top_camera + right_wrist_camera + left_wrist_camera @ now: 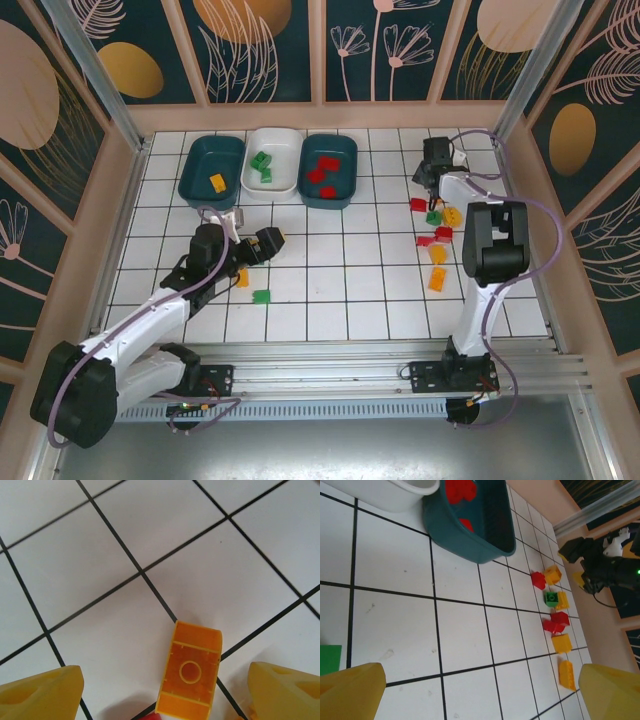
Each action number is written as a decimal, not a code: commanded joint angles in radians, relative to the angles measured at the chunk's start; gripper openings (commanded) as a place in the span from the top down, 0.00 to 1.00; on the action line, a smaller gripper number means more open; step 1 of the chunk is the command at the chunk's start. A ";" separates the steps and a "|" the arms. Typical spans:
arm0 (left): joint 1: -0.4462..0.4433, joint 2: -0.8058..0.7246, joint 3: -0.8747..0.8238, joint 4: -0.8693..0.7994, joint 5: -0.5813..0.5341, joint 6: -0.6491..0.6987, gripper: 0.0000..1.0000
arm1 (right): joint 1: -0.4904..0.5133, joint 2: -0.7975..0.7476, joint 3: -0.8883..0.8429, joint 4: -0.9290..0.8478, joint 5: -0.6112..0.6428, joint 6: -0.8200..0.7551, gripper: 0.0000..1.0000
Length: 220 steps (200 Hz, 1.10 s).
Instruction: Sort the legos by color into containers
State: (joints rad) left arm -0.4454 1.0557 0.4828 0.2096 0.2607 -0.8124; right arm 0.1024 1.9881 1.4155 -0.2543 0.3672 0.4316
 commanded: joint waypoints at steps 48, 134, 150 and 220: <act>-0.002 -0.029 0.009 -0.050 -0.080 0.042 0.01 | -0.029 0.135 0.070 -0.040 -0.039 0.067 0.27; 0.016 -0.079 0.080 -0.275 -0.398 0.039 0.02 | 0.060 -0.025 -0.034 0.083 -0.044 0.019 0.81; 0.070 -0.094 0.097 -0.340 -0.473 0.026 0.01 | 0.153 -0.064 -0.024 0.101 -0.045 0.006 0.81; 0.457 -0.052 0.018 -0.235 -0.086 -0.147 0.02 | 0.561 0.176 0.352 0.213 -0.257 -0.069 0.82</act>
State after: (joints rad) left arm -0.0486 0.9802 0.5491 -0.0807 -0.0288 -0.8600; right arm 0.6010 2.0399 1.5959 -0.0834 0.2169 0.4126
